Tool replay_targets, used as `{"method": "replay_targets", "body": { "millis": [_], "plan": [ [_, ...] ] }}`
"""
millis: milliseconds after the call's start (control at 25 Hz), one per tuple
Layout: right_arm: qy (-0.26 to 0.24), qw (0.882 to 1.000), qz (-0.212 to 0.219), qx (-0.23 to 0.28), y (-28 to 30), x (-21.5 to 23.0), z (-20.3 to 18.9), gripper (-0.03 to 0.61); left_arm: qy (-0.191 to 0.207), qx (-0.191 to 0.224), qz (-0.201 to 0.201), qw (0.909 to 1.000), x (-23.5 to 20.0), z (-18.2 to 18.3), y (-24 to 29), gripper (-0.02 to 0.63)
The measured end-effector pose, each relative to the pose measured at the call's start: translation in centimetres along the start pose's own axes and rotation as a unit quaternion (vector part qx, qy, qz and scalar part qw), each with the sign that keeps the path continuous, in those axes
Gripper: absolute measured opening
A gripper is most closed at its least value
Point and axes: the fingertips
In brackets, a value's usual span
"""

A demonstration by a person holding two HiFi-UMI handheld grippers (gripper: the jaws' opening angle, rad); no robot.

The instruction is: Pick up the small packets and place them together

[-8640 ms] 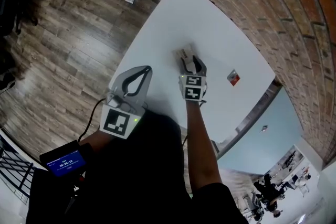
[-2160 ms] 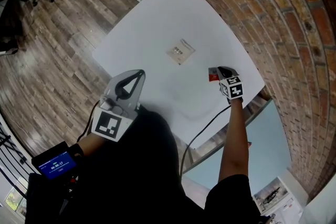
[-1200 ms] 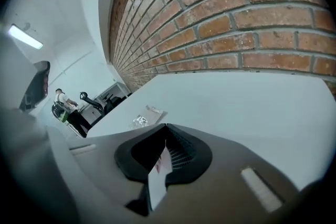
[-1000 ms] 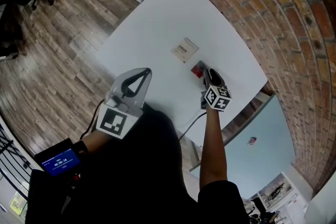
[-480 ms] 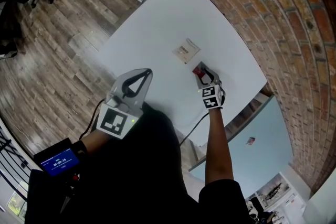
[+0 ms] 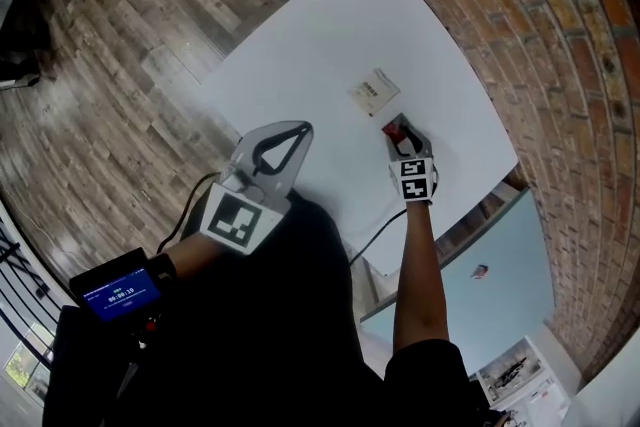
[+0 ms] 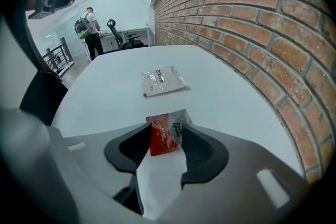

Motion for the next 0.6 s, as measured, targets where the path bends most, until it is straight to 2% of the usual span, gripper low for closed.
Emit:
{"method": "replay_targets", "body": {
  "millis": [280, 600],
  "plan": [
    [-0.008, 1.000, -0.022, 0.015, -0.7, -0.3, 0.9, 0.195, -0.005, 0.009, 0.000, 0.9999, -0.5, -0.2, -0.7, 0.000],
    [0.003, 1.000, -0.023, -0.001, 0.4, 0.3, 0.6, 0.198, -0.010, 0.004, -0.002, 0.9999, -0.4, -0.4, -0.5, 0.000]
  ]
}}
Point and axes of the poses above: the fingertips, and each gripper's own axes: y forward along the fingers, x to its right, z out of its top, and after that the axes turned 12 degrees about -z, right-handed
